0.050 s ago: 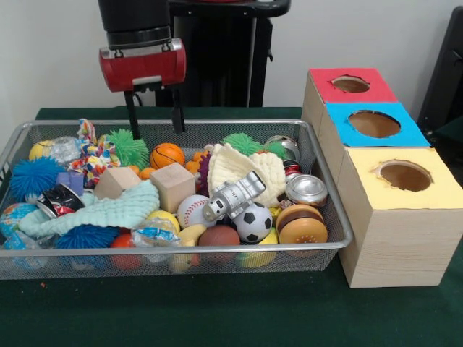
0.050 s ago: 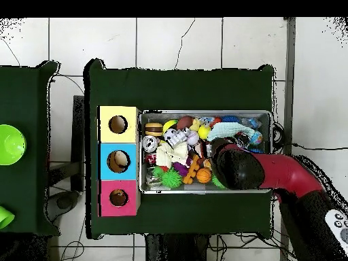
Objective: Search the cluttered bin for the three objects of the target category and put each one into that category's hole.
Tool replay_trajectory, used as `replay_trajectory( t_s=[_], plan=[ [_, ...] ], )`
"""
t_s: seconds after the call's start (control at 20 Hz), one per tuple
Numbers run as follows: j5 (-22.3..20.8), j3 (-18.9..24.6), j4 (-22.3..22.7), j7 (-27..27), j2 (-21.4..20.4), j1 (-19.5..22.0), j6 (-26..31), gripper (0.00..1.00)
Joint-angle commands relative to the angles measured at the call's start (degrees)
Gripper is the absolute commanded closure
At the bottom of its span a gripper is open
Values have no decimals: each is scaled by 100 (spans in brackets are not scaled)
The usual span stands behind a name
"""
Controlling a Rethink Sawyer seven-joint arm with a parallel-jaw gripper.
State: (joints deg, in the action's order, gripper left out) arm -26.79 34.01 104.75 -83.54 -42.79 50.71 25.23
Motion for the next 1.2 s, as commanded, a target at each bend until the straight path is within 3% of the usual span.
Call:
replay_trajectory(
  t_s=[0.05,0.35,0.6,0.95,1.2],
  plan=[
    [-307,297,-461,494,236,-236,349,0],
    [-92,-157,-879,-446,163,-1071,323,0],
    [-63,-458,-1286,-621,437,-1441,211,0],
    [-431,-591,-1403,-280,788,-1431,-312,0],
    [-462,-512,-1483,-142,891,-1323,-465,0]
  ],
)
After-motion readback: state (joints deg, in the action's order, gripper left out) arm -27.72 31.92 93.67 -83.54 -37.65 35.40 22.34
